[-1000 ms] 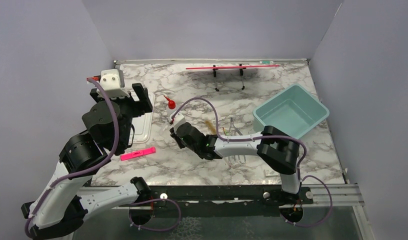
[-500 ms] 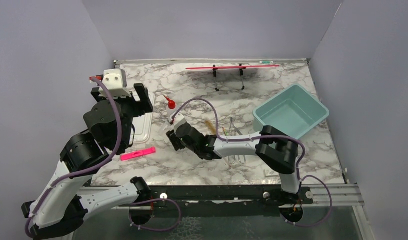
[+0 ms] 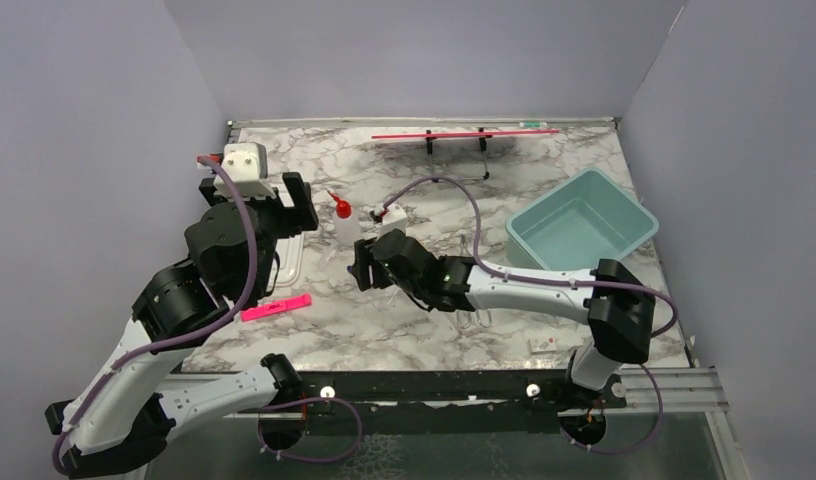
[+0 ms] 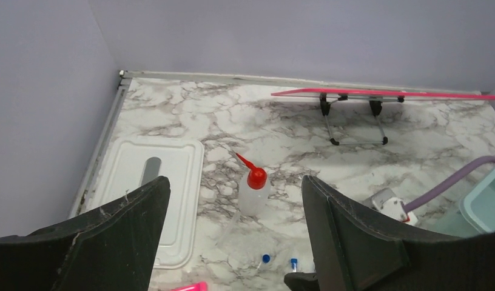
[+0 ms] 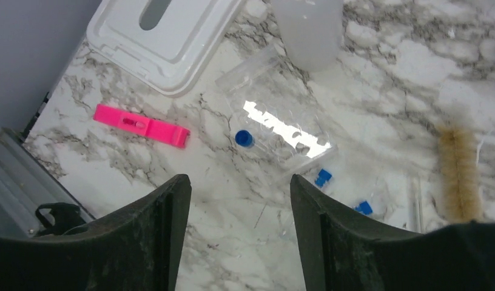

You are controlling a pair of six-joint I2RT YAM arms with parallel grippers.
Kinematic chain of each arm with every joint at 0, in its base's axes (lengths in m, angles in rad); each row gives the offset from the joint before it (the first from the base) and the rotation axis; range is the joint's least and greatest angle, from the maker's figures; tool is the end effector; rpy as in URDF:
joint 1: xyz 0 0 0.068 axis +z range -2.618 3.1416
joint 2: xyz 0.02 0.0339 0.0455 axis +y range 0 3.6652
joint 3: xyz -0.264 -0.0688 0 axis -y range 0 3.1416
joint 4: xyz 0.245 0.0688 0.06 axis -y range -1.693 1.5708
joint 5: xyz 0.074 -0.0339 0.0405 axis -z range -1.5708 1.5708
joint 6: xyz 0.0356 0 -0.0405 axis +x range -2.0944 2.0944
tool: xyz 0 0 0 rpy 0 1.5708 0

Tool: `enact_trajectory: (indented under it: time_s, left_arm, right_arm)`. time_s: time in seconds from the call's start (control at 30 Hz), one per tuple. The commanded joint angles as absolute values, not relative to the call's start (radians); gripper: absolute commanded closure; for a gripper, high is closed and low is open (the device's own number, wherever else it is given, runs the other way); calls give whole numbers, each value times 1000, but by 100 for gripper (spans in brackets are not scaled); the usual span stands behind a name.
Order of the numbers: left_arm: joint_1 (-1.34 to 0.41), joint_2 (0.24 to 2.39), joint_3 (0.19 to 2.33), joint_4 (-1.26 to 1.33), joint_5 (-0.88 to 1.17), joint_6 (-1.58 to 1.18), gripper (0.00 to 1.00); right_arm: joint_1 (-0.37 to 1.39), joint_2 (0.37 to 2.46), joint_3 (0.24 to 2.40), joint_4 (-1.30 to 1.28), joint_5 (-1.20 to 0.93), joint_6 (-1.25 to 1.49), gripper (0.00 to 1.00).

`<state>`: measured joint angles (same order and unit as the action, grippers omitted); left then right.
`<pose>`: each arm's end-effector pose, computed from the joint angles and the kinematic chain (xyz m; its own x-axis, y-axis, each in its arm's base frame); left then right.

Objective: Organize the chemistry lab equipment

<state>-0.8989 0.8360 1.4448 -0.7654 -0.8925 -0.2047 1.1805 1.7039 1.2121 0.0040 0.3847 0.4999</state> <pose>0.0870 -0.0648 0.4837 -0.0976 -0.0822 -0.9918 -0.0077 0.9966 -0.0819 0.1622 0.3591 0.2622 -0.5069 -0.0644 -0.8596 -0.5561 0.7863 0.2691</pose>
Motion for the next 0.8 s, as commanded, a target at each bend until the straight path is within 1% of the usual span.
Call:
enact_trajectory:
  time_s: [0.0,0.07,0.13,0.3,0.4,0.63,0.77]
  left_arm:
    - [-904,825,1375,-759,-781,-279,16]
    - [-904,829,1330,-756,-732,-293,7]
    - [-904,832,1286,-755,-700,-317,6]
    - [-905,836,1181,-746,-637,-386,5]
    - [-904,835,1142,-741,-615,-410,5]
    - [-904,823,1091,-730,-594,-438,6]
    - [-904,820,1071,-727,-594,-447,6]
  right_arm:
    - [1105,1659,1167,-341,367,880,40]
    - [1044,1646,1122,-412,294,993,44]
    - [1024,1639,1094,-440,281,1030,46]
    - [1022,1729,1165,-634,309,1110,46]
    - [1022,1778,1203,-725,325,1148,50]
    - [1021,1833,1223,-718,318,1137,57]
    - [1022,1859,1239,-700,315,1112,59]
